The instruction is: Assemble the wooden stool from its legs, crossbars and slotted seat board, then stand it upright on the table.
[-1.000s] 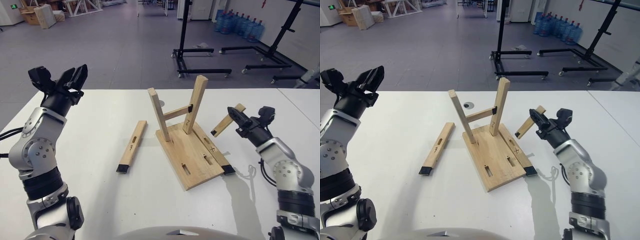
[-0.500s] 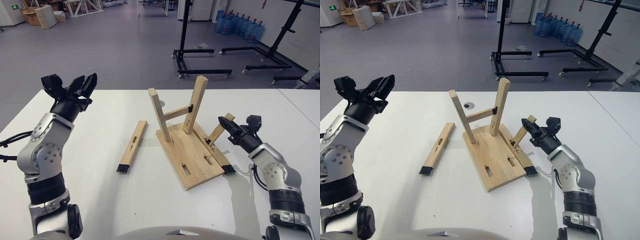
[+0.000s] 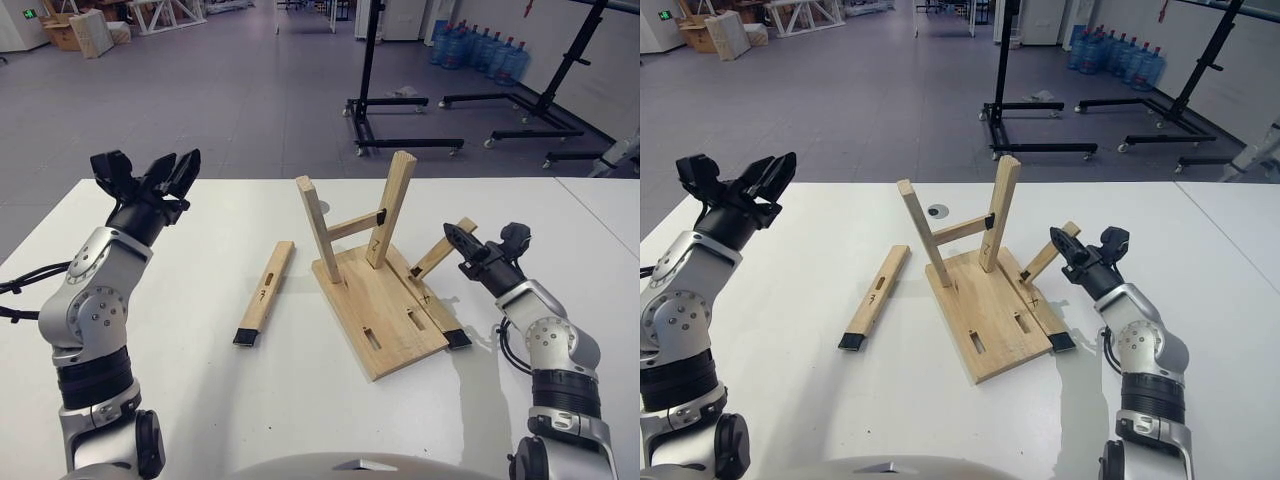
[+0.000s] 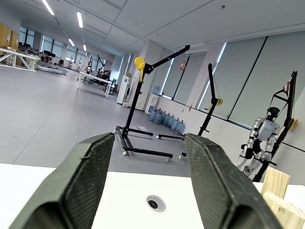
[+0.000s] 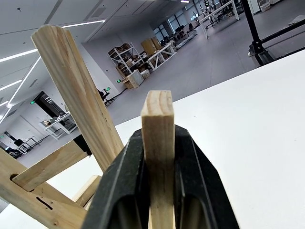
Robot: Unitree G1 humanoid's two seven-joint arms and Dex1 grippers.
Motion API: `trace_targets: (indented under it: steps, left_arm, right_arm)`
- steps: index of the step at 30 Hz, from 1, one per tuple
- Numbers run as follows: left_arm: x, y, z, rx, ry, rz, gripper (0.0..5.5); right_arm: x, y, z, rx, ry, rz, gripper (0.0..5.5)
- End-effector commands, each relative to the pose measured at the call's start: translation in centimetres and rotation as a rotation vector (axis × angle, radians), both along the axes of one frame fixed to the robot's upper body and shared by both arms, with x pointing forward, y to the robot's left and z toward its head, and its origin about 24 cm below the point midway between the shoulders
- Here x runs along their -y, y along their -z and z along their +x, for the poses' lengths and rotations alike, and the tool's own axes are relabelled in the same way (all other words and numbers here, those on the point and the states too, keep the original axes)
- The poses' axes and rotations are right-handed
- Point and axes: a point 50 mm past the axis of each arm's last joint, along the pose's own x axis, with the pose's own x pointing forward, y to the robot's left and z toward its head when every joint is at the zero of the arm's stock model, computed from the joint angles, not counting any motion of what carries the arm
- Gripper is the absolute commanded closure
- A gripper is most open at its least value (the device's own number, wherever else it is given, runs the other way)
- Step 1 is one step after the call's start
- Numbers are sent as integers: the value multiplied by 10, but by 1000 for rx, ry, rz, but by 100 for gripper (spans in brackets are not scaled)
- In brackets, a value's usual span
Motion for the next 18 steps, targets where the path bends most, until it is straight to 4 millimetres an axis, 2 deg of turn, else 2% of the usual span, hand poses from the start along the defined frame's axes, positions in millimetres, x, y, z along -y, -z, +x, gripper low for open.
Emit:
trace_targets:
  steps: [1,11,18]
  left_arm:
    - [1,2,-2,-4,-2,28,283]
    - [4,6,-1,-10,8,59,283]
    - [8,8,-2,-11,17,90,283]
  right_arm:
    - [-1,1,1,-7,-1,-15,511]
    - [6,13,-4,-46,21,-51,511]
    - [3,24,-7,-71,8,-134,511]
